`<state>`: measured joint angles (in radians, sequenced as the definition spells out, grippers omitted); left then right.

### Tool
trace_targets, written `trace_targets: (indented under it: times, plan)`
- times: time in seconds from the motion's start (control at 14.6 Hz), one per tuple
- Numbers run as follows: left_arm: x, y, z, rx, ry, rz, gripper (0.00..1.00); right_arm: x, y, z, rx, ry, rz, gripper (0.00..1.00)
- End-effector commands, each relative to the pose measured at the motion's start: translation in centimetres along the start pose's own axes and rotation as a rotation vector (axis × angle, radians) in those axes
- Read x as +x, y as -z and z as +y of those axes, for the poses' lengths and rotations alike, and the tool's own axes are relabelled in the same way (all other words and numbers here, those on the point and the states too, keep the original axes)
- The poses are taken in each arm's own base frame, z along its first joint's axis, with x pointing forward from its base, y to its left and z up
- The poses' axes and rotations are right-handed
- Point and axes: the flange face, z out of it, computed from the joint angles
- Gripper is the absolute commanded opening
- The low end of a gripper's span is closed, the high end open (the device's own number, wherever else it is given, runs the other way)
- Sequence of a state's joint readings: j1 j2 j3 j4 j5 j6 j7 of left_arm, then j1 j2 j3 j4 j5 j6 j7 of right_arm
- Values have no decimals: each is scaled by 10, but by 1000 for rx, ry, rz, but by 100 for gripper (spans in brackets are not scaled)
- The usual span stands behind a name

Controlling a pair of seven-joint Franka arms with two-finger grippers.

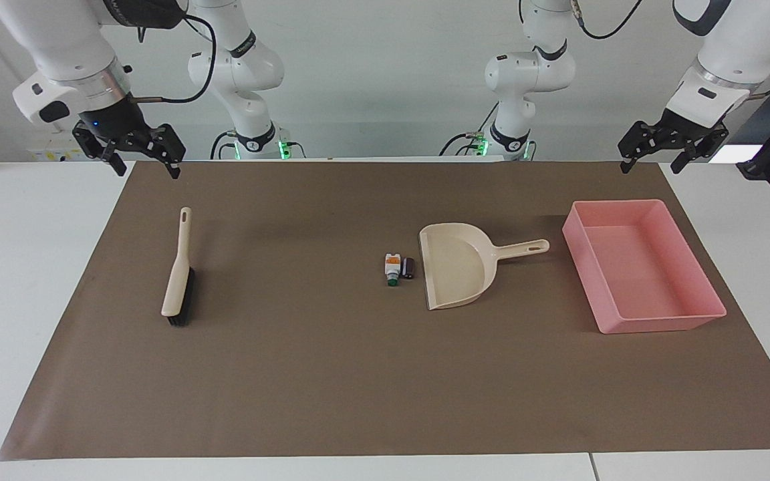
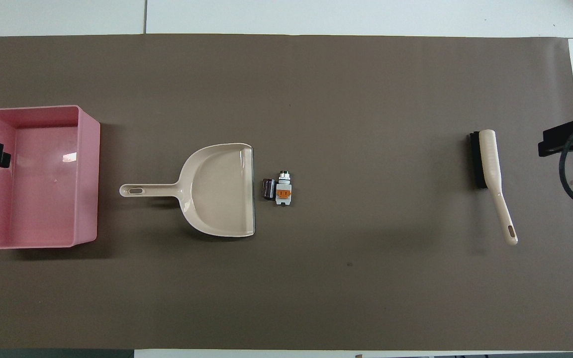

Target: Clean e-waste and dump in bin

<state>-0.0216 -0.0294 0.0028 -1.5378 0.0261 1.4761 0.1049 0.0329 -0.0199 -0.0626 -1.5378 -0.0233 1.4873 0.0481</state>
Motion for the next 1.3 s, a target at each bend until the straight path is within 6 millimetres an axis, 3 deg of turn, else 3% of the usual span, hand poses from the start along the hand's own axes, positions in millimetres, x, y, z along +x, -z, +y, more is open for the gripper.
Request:
trace_targets:
  times: [0.0,0.34,0.75,0.89,1.1,1.23]
  plan:
    - [-7,2,5,0,13,14,99,1,3,1,-9,18,-1,99]
    - [-7,3,5,0,15,14,99,0,2,1,-6,16,-4,99]
    - [-7,2,6,-43,5,15,99,-6,-17,1,2,21,-11,99]
    - [-8,2,6,-43,5,14,99,-18,-45,7,6,19,7,99]
    - [-12,-2,7,-42,-6,-2,99,-39,-103,13,14,22,27,99]
    - [-12,-2,11,-42,-137,-1,98,-43,-140,26,16,19,11,99]
